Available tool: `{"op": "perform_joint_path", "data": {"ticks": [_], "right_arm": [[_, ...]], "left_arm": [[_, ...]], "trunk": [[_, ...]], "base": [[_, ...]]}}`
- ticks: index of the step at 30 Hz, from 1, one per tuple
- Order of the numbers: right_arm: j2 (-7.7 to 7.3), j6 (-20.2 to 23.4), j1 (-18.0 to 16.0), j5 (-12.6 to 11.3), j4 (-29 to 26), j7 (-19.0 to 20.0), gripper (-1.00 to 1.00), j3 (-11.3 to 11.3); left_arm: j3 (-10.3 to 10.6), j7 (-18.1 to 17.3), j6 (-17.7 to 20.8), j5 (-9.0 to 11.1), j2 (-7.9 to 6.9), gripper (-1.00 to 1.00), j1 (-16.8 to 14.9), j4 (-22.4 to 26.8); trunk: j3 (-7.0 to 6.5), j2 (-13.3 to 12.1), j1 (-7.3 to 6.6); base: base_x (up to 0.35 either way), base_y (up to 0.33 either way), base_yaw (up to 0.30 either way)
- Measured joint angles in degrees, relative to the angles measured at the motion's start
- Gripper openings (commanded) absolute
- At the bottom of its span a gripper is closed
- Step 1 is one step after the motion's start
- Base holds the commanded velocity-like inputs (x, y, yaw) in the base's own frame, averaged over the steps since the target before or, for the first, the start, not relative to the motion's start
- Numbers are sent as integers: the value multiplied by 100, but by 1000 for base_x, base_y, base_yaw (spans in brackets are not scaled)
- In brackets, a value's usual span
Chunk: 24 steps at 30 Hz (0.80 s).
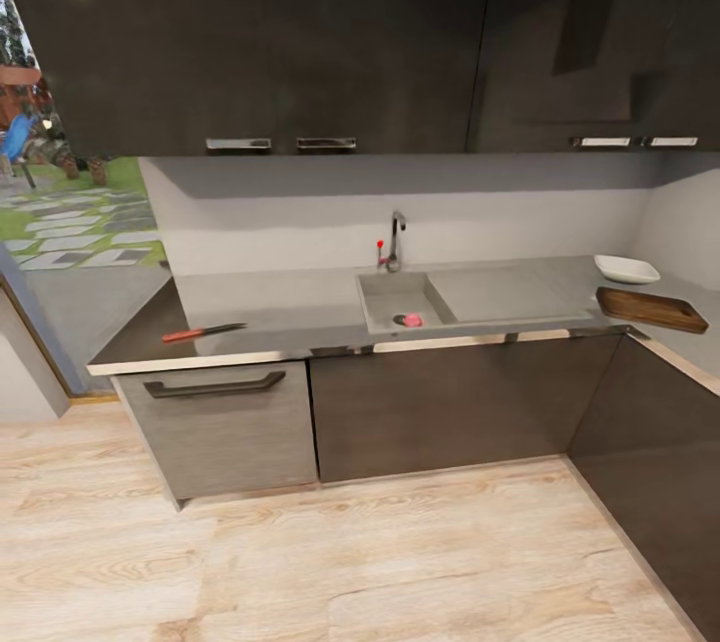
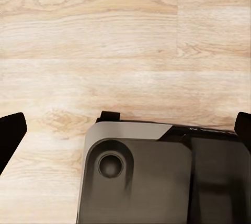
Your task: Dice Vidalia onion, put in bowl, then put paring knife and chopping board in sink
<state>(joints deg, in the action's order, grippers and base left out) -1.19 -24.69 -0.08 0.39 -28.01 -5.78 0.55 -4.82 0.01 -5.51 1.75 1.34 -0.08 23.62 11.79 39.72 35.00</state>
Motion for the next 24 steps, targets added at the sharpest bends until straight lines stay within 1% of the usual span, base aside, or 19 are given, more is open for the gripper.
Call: {"op": "perform_joint_path", "data": {"ticks": [24], "right_arm": [[2,-1,0,0,1,0,100,0]], "left_arm": [[0,6,-1,0,-2,100,0,-1]], "trunk": [[-433,-965,-528]], "base": [[0,0,0]]}}
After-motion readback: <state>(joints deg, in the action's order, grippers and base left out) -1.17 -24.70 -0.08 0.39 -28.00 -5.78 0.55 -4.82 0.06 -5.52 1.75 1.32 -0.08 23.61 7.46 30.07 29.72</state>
